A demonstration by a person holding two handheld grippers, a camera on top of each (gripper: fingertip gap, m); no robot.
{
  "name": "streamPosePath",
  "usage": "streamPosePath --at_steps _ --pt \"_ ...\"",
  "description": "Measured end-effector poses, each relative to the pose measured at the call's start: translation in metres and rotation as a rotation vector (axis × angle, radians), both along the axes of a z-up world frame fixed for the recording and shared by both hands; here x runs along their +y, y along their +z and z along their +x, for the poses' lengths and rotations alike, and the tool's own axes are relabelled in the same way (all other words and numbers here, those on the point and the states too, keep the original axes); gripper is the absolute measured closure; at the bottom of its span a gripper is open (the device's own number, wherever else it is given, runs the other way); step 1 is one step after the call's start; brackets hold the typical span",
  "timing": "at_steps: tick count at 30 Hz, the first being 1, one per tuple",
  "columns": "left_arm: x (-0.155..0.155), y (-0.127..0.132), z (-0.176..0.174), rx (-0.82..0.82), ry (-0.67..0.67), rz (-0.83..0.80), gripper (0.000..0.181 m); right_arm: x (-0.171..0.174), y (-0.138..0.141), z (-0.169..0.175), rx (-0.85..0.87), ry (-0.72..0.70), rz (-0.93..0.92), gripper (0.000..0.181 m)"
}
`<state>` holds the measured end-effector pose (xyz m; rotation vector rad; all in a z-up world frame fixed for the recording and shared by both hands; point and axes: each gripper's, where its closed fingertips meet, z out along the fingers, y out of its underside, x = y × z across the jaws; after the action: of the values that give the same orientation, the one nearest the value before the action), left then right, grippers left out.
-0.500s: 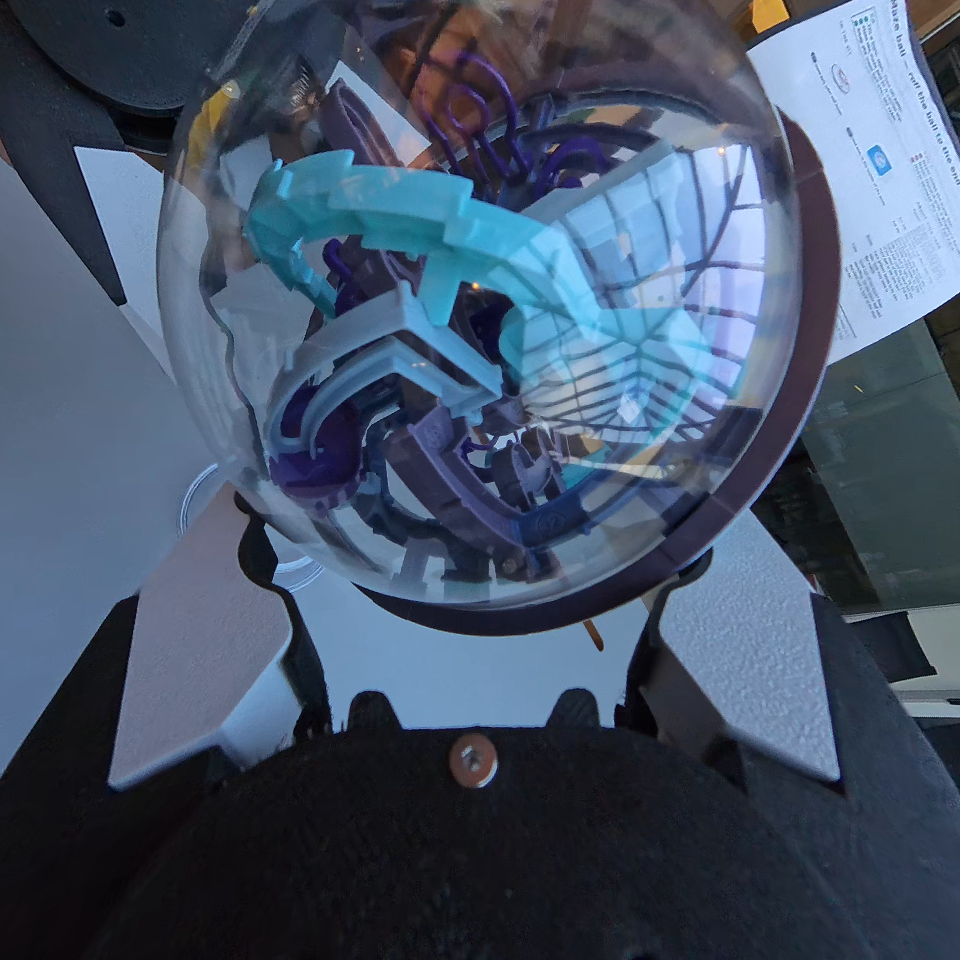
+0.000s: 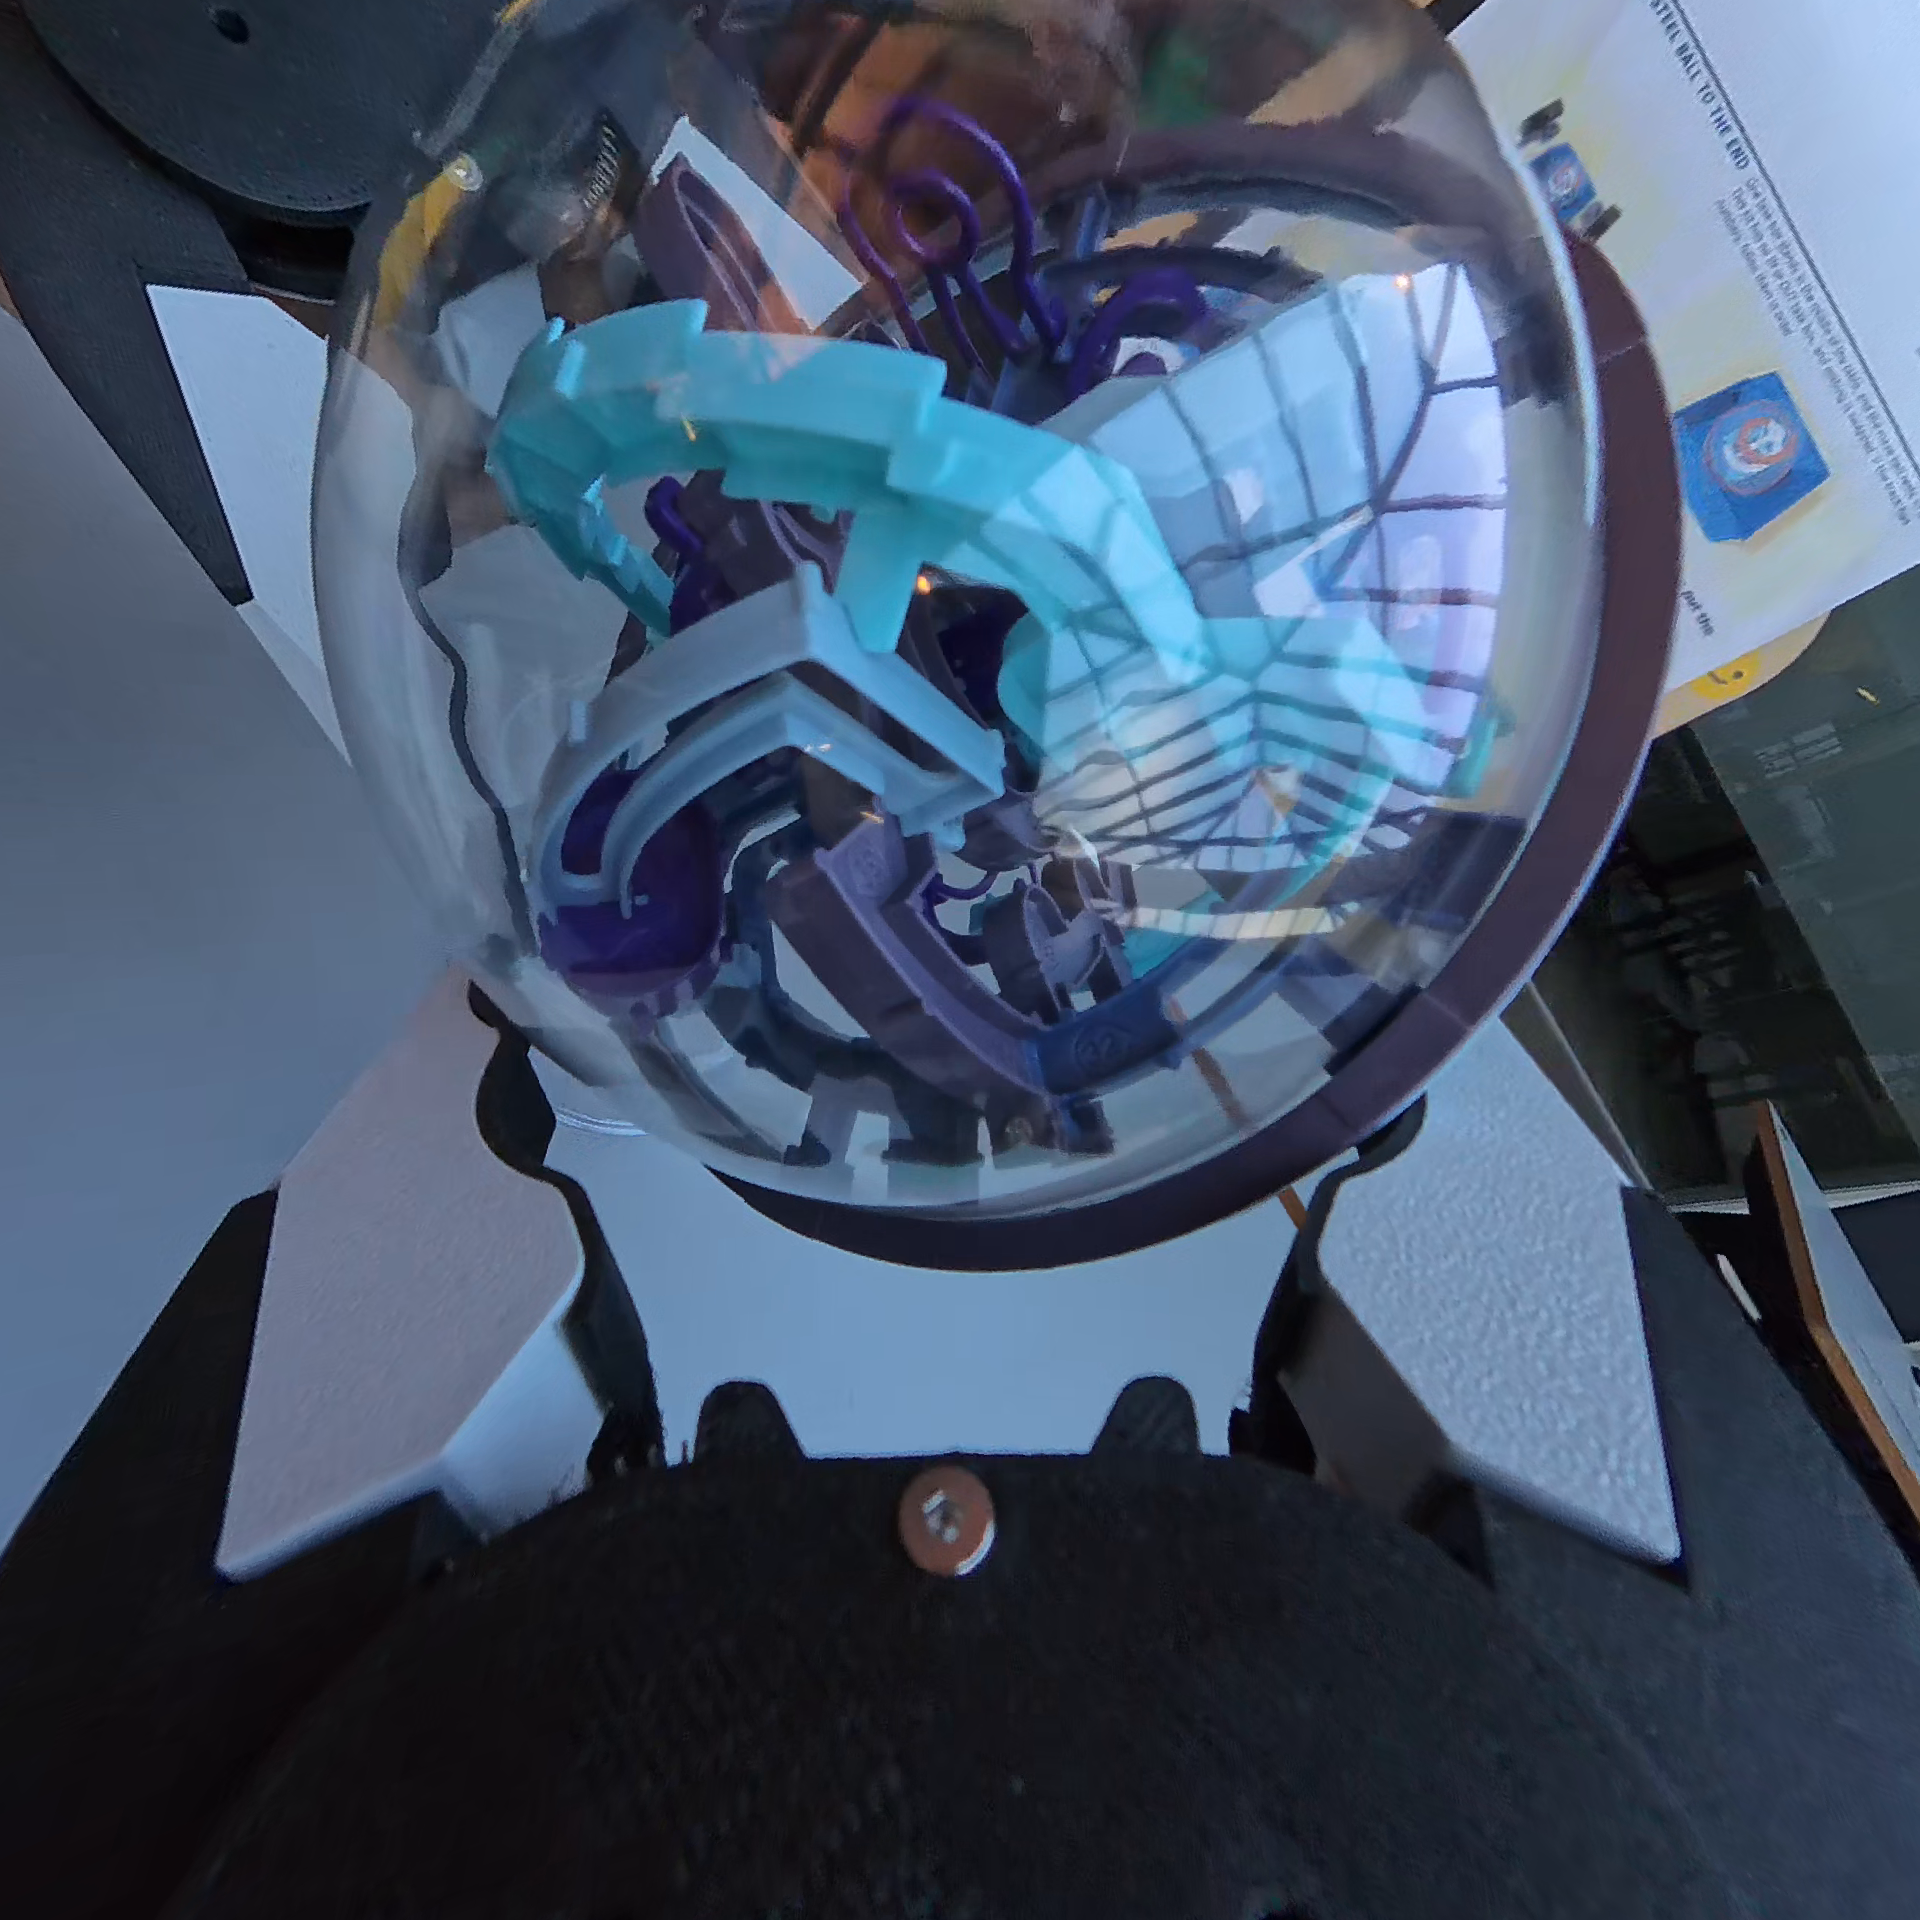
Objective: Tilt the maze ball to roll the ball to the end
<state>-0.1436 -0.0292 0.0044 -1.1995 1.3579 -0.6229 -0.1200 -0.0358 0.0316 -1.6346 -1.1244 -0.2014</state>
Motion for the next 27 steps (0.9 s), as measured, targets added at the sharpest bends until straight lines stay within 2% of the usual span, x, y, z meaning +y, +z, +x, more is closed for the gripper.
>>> streamPosePath --at_steps 27 --pt "-0.015 -0.049 0.010 0.063 -0.030 -0.123 0.042 -0.012 -0.049 0.011 0.074 -0.007 -0.093 0.024"
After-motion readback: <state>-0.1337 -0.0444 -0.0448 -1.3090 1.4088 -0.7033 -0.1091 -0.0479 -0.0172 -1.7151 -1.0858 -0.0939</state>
